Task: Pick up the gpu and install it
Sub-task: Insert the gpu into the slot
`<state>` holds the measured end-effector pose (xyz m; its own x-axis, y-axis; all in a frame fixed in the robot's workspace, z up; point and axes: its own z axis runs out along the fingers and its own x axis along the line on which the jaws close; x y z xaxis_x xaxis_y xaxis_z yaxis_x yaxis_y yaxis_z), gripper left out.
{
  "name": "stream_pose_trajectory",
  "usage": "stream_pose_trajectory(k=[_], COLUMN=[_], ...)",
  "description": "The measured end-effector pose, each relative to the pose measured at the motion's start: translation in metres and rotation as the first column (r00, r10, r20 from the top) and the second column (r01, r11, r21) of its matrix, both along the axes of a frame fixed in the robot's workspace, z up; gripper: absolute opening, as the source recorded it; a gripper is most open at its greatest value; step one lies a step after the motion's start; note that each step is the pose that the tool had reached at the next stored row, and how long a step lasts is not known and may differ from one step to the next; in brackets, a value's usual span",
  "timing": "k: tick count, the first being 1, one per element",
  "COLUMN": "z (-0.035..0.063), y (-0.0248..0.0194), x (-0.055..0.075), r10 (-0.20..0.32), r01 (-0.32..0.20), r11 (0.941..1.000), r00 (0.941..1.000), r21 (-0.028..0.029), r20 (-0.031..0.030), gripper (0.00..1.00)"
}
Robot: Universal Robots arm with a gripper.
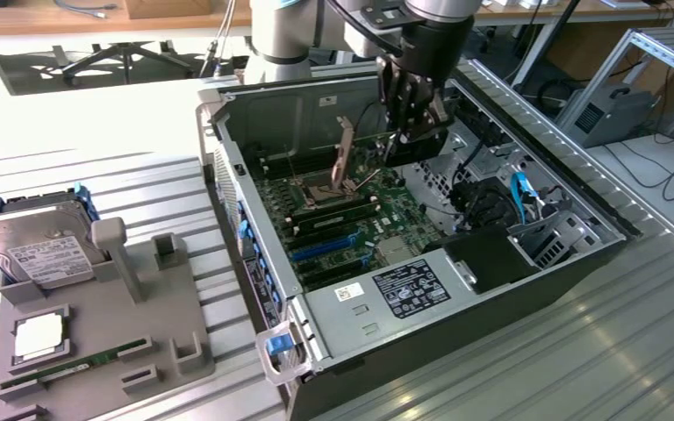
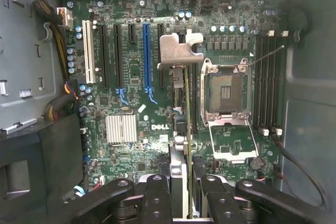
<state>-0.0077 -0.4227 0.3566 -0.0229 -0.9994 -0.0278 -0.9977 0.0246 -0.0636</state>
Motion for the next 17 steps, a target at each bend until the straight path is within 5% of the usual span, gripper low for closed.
stream_pose_trajectory(k=[17], z=[-0.0052], y=[-0.0043], x=[-0.0002], r10=[0.000], r01=[0.000], r11=[1.0000], r00=[1.0000], r21=[0.0001], r20=[0.0001], gripper=[0.27])
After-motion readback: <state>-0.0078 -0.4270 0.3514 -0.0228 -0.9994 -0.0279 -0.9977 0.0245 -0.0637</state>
